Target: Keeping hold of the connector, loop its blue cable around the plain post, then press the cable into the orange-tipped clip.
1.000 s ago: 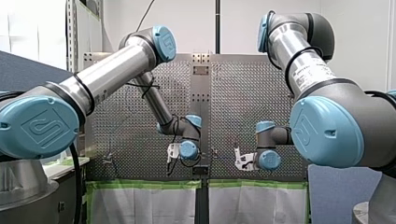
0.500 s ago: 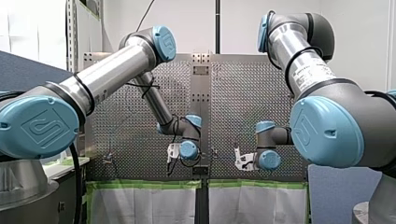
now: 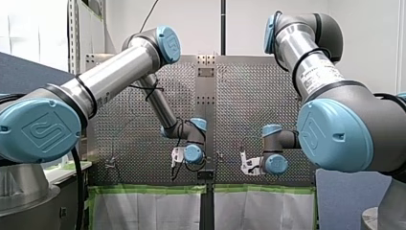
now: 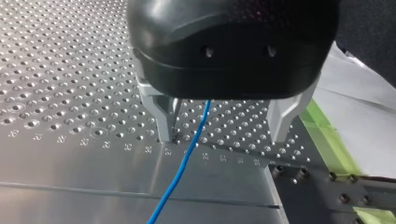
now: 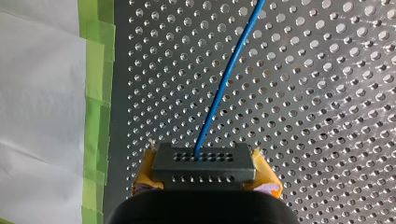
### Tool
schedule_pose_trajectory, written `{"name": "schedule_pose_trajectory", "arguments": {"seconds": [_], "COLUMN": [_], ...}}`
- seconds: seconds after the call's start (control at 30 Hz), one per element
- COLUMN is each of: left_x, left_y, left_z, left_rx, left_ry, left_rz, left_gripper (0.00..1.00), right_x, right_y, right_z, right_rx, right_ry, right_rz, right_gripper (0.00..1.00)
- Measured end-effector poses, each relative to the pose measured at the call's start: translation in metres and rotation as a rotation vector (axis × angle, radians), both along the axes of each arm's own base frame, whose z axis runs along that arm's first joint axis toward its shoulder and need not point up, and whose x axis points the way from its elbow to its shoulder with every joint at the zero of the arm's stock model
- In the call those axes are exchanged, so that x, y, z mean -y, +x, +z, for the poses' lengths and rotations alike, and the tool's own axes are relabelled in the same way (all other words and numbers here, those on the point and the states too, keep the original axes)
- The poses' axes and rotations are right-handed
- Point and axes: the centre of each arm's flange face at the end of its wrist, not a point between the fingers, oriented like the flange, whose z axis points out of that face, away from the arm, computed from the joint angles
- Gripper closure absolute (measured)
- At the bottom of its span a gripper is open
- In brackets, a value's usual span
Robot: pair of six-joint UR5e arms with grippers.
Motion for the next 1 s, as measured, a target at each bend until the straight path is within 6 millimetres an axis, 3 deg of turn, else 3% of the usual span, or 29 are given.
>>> {"name": "schedule_pose_trajectory", "arguments": {"seconds": [1.0], "left_x": [0.005], "left_y": [-0.004], "left_z": [0.013], "left_rx": [0.008], "left_ry": [-0.001], "left_rz": [-0.019], "left_gripper": [0.00], "right_x": [-0.001], "right_y": [0.002], "right_z": [-0.001], "right_rx": [-0.003], "right_ry": [0.001], "right_rz": [0.002], "right_gripper": [1.00]}}
